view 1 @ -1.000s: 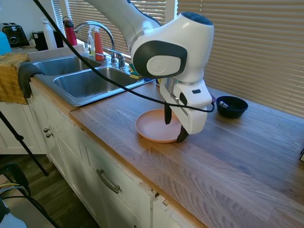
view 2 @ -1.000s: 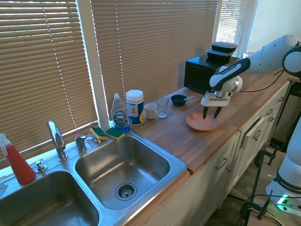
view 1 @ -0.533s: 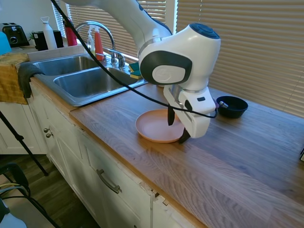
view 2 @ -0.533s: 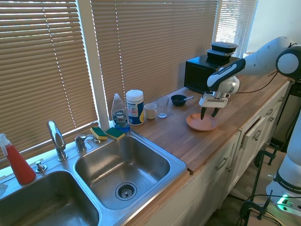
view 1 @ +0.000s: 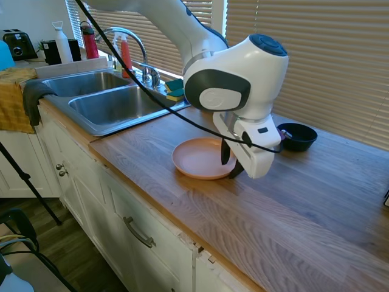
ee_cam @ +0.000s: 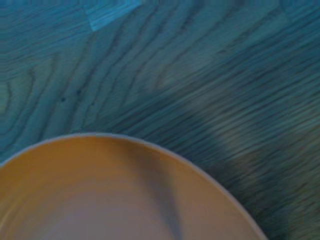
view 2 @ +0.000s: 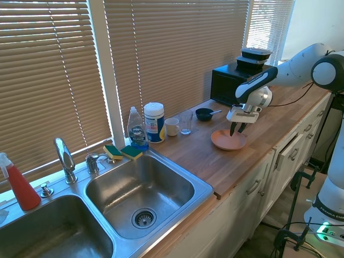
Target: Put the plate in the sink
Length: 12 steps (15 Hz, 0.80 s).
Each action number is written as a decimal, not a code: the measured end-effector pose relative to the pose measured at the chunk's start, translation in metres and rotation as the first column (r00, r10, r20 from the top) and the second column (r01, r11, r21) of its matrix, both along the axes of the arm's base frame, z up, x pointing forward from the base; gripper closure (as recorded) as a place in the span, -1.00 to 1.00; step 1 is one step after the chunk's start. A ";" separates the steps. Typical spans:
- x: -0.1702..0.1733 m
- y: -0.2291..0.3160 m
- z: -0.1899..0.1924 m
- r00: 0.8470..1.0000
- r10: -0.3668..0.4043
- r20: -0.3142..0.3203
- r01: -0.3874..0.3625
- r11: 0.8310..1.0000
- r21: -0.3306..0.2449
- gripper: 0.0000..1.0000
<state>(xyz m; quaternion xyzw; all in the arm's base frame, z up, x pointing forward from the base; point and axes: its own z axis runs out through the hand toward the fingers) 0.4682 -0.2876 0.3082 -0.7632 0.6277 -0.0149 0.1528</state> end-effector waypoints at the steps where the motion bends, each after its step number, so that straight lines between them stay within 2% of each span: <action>1: 0.000 0.000 -0.001 1.000 0.000 0.002 0.000 1.000 0.002 1.00; 12: 0.002 0.005 -0.003 0.998 0.023 0.064 -0.027 0.997 0.067 1.00</action>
